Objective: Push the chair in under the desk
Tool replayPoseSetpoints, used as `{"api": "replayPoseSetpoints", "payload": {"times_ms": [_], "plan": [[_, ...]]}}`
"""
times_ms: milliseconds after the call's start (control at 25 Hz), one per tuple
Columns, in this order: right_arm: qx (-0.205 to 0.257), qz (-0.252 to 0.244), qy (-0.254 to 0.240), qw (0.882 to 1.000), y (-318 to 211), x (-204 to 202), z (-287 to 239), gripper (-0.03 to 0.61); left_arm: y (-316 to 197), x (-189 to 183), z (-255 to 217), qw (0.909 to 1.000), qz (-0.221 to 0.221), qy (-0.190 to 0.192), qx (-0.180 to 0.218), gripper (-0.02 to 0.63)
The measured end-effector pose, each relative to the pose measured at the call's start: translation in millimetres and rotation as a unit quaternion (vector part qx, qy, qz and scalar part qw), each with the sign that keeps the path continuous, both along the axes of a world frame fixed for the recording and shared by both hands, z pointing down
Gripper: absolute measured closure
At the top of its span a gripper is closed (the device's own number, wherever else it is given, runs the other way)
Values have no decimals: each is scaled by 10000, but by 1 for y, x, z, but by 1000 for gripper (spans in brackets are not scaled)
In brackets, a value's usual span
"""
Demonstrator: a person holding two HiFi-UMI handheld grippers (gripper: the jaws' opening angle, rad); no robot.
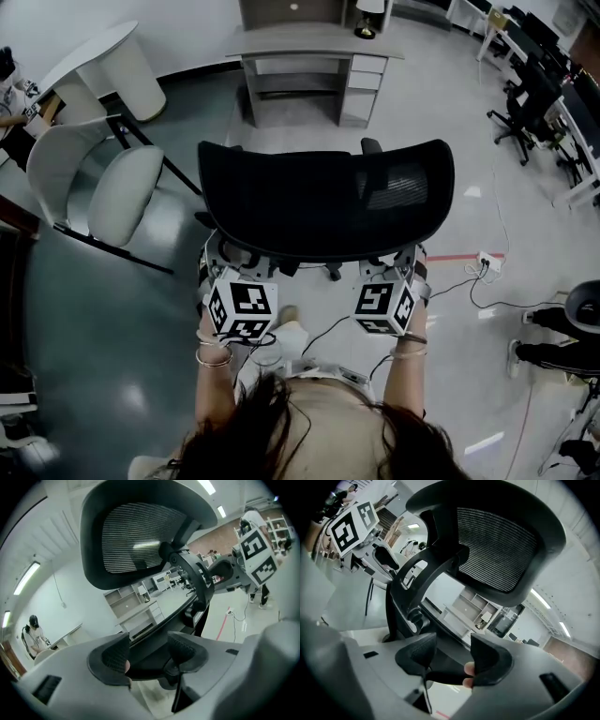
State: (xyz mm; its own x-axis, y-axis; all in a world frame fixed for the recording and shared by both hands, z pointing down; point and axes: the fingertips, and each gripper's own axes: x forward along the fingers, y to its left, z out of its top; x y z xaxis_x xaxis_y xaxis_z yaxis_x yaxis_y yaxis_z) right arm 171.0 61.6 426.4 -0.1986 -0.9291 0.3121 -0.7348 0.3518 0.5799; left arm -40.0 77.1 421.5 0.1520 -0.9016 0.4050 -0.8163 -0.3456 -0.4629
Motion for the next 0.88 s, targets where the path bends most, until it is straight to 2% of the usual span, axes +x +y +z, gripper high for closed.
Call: {"api": "replayPoseSetpoints", "payload": {"times_ms": [120,440,680,880], "plan": [[-10,14,77,10000,-4,0,1,359,-5,1,7,9995,34,-321,-74,365],[-133,-170,267,9994,-7,-1,4,352,-12,8,12,9974,205,-692,-94,365],[-490,-399,377,9973,-11,-4,6,354,-15,8,14,9963,362,-772,-119,365],[-690,-619,159,9956,-14,-7,9,370,-18,7,15,9949,471,-822,-357,365]]}}
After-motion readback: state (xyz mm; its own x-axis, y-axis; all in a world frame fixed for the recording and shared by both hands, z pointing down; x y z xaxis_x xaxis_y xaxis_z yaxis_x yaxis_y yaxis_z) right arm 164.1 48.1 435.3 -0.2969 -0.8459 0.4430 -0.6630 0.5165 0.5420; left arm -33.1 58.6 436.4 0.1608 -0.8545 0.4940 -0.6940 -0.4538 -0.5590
